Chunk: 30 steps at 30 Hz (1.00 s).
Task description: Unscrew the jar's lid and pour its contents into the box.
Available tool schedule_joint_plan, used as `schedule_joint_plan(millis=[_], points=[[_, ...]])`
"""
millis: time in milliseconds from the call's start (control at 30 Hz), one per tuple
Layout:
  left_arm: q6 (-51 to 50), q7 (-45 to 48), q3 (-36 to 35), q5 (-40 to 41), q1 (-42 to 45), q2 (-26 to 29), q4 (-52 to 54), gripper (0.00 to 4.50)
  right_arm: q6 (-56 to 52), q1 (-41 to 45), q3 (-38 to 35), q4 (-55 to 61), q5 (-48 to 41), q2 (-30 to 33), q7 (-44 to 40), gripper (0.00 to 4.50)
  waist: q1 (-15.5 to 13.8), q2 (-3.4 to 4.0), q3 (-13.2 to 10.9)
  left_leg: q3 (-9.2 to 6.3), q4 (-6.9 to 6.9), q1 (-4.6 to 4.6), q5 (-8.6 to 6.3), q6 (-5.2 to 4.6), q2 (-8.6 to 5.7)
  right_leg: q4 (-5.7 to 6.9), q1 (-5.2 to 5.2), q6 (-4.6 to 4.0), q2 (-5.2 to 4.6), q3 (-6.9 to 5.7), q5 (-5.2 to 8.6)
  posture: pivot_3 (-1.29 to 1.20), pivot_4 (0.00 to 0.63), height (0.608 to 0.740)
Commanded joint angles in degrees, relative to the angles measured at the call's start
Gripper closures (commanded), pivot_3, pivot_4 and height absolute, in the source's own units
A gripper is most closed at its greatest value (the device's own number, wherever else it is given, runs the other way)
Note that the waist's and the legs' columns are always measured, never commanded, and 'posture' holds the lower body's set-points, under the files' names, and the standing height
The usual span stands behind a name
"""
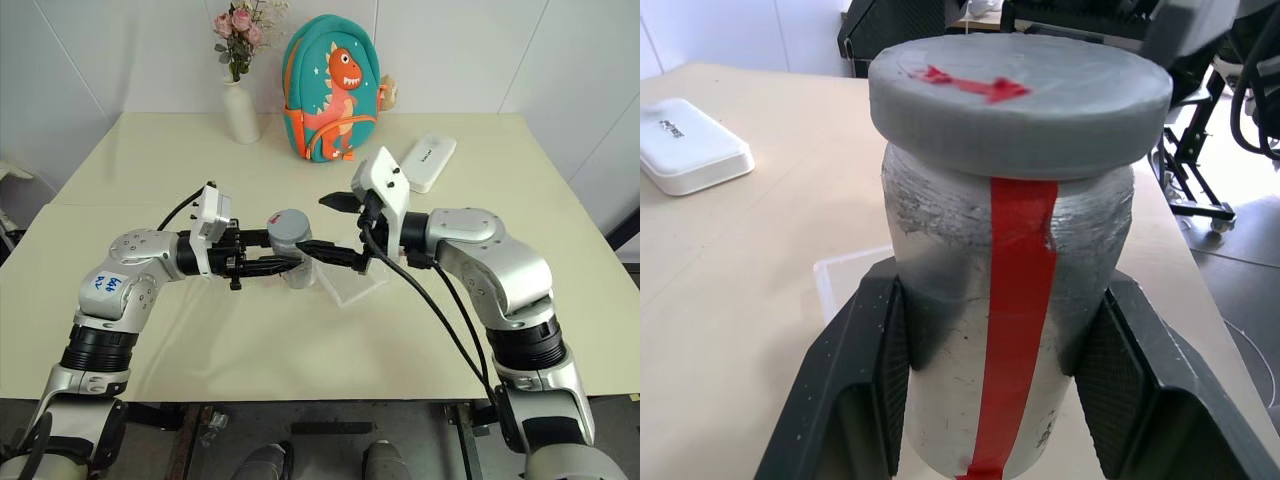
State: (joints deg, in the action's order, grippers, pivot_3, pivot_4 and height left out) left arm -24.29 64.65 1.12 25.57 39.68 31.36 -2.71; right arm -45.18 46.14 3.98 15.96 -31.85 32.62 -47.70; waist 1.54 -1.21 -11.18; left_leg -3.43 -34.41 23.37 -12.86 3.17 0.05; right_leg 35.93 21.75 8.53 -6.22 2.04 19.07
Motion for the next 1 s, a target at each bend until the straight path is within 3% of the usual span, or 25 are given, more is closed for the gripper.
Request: schedule_joint_plan(millis=[33, 467, 1000], points=[[1.21, 0.69, -0.27, 0.73, 0.55, 0.09, 1.86, 2.62, -1.11, -0.50, -2.52, 4.71, -2.84, 1.26, -0.44, 0.04, 0.03, 0.00, 0.00, 0.00, 0.00, 0.00, 0.00, 0.00, 0.00, -0.01, 0.00, 0.00, 0.00, 0.00, 0.00, 0.00, 0.150, 0.740], [1.63, 0.83, -0.21, 0.51, 0.49, 0.03, 1.58, 2.62, -1.20, -0.31, -3.53, 5.93, -3.95, 5.46, -1.95, 0.04, 0.13, -0.01, -0.01, 0.00, -0.03, -0.01, 0.00, 0.00, -0.01, 0.00, -0.02, 0.00, 0.00, 0.00, 0.00, 0.00, 0.150, 0.740], [3.52, 1.43, 0.65, -0.32, 2.72, -1.59, -1.76, 2.62, 0.74, 6.16, -0.01, -0.33, -3.56, -8.65, 3.64, 0.04, 0.11, -0.01, -0.02, -0.01, -0.05, 0.01, 0.00, 0.00, -0.01, 0.02, -0.02, 0.00, 0.00, 0.00, 0.00, 0.00, 0.150, 0.740]])
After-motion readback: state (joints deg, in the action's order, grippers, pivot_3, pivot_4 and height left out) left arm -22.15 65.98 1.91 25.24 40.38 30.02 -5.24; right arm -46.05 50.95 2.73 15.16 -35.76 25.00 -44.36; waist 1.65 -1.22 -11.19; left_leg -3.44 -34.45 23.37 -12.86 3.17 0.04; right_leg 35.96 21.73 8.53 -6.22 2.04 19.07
